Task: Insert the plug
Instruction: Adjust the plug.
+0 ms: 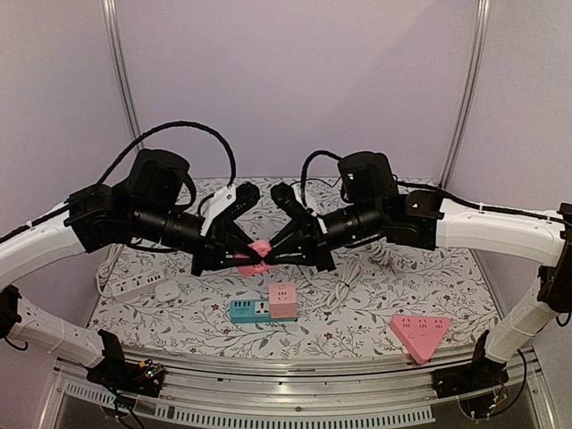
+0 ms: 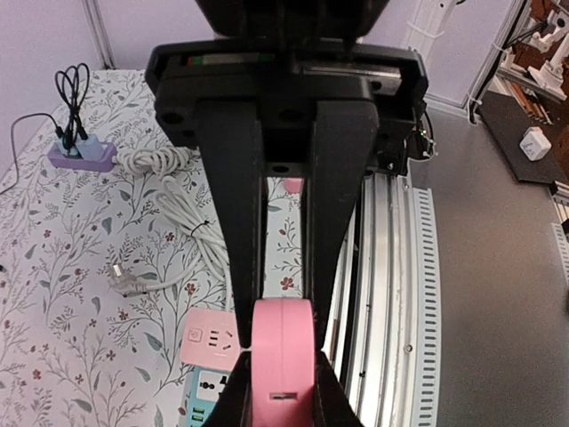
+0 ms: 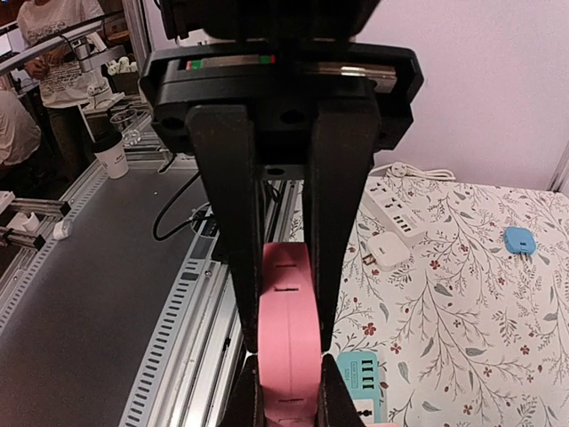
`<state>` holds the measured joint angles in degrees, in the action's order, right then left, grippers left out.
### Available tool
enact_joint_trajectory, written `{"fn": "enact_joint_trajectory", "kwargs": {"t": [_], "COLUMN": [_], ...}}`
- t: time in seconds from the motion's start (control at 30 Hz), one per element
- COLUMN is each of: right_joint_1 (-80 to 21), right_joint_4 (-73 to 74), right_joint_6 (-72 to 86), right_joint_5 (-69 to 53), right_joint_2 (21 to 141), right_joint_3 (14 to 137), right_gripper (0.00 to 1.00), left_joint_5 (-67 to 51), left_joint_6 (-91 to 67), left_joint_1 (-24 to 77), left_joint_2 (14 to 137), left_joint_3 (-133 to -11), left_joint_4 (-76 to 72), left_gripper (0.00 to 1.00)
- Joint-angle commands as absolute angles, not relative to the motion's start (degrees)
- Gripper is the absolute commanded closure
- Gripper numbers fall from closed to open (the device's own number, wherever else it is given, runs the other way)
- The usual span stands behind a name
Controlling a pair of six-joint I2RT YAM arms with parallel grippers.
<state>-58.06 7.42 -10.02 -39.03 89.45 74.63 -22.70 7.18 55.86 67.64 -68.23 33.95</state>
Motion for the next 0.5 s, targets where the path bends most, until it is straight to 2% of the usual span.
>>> {"fn": "enact_joint_trajectory", "kwargs": {"t": [0.0,0.23,0.27,0.37,0.4,0.43,0.47], "right_joint_1": [-57.84,-57.85,-57.90,-57.90,-58.33,-59.50,-61.02], "right_joint_4": [9.17,9.24,9.14,7.93,6.64,5.09,2.71], "right_joint_6": [-10.18,-11.03,-10.79,-9.23,-8.77,-8.41,-9.00], "right_joint_5": [-39.71,-38.17,-36.46,-24.77,-18.71,-12.30,-6.34], "right_joint_2": [90.46,89.24,89.14,88.38,87.95,87.21,86.60], "right_joint_3": [75.98,75.19,75.29,74.86,74.21,73.46,72.50], "right_gripper": [1.00,1.00,0.93,0.44,0.25,0.18,0.17], "left_joint_5": [-23.97,-21.65,-19.88,-4.94,7.82,16.50,22.18], "left_joint_6": [8.26,7.43,6.30,-2.92,-8.51,-15.81,-22.36], "left_joint_1": [56.83,56.76,56.79,56.72,56.74,56.66,56.68], "left_joint_2": [67.99,67.28,67.36,67.78,67.91,67.94,67.84], "left_joint_3": [-69.19,-69.15,-69.29,-69.45,-69.18,-68.80,-67.93], "left_joint_4": [32.58,32.31,31.97,29.10,27.79,27.09,26.42], "left_gripper": [1.00,1.00,1.00,1.00,1.00,1.00,1.00]}}
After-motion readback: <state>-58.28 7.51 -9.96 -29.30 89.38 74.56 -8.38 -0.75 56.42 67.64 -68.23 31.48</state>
